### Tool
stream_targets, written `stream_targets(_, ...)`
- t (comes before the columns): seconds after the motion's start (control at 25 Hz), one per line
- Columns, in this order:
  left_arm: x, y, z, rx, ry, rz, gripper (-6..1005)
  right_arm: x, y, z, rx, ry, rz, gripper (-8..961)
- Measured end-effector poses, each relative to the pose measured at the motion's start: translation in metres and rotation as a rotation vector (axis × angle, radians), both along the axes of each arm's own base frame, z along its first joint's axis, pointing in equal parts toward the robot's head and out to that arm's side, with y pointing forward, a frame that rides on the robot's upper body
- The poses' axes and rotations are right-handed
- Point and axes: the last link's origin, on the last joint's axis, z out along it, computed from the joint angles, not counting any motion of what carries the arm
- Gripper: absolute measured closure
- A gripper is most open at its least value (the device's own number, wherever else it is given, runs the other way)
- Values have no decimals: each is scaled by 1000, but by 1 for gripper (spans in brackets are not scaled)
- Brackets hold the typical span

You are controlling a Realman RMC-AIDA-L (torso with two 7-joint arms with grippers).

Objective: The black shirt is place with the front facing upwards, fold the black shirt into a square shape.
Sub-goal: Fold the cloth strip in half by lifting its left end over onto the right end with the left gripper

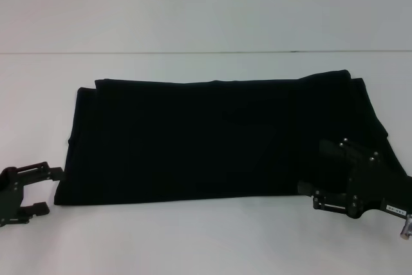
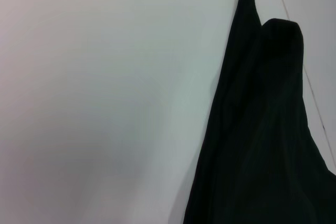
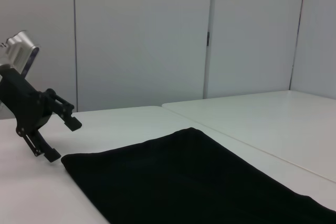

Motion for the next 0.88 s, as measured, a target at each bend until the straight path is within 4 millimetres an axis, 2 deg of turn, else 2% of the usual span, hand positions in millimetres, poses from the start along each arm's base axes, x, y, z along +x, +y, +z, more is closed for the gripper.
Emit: stream_targets(0.88, 20, 27, -23, -44, 6, -31, 91, -2, -1, -1, -3, 20, 1, 7)
